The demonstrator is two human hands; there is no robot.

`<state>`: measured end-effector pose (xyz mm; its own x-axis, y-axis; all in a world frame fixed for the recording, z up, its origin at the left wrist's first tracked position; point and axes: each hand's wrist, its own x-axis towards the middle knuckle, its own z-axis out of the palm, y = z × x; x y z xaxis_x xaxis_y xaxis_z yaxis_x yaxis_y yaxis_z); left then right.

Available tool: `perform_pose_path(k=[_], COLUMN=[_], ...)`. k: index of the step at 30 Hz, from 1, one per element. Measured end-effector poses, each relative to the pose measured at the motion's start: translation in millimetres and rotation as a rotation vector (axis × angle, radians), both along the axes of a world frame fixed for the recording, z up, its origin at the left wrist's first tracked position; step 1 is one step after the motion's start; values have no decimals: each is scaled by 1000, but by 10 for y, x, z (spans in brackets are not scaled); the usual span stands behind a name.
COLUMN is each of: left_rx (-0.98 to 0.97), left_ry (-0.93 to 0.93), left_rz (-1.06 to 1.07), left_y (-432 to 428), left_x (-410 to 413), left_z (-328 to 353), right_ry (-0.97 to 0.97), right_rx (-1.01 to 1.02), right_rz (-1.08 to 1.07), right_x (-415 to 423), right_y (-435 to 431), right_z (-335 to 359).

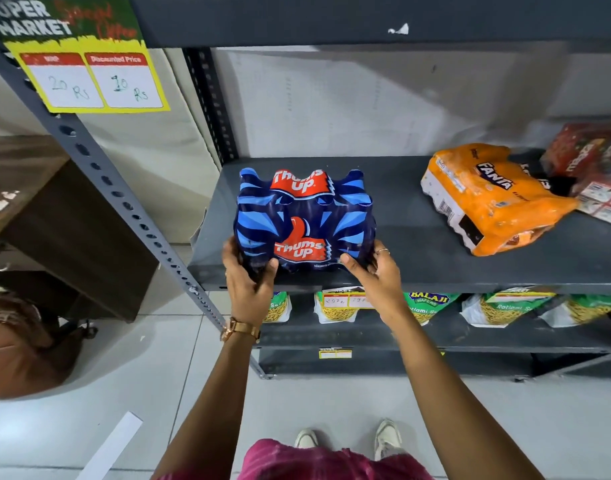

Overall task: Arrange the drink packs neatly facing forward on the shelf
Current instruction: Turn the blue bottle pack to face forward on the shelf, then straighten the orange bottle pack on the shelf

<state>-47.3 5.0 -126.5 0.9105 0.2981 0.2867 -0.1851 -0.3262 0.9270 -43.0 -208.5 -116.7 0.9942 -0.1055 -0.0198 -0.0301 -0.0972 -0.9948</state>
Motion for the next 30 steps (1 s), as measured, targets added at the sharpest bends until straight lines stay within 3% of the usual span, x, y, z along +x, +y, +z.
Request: perform_pose_path(k=[2,5,8,10,14,16,18,20,23,26,30], left_rx=[152,445,639,643,380,292,340,421,412,399,287], left_ry=[-103,-351,-544,-573,-197,-28,102,216,487,497,394], left_rz=[146,211,118,-14,-277,-316,-328,-303,-220,-131,-120], left_y=[-156,-574,-1189,-1729,-2704,-3117,-3437,-3673,-3892,-3949,-3847], left_x=[-90,-145,-138,-93,260,560,912,1231,1489,1497,1444], left_z=[13,239,560,714,708,714,771,818,892,885,742], right_ry=[6,-78,-110,-124,38,261,430,508,488,494,432], right_rx=[164,370,405,450,437,424,447,528,469,434,494], right_rz=[-19,-312,-491,-622,-829,-767,-572,-386,-385,-407,-520], right_x=[-54,-153,-204,-239,-128,47,252,404,857,1191,730], right_y=[-70,-390,-935,-1405,-2293,-2709,-2940,-2967,-3068,-3080,-2907], right_z=[62,258,433,480,358,318,340,420,59,-158,537])
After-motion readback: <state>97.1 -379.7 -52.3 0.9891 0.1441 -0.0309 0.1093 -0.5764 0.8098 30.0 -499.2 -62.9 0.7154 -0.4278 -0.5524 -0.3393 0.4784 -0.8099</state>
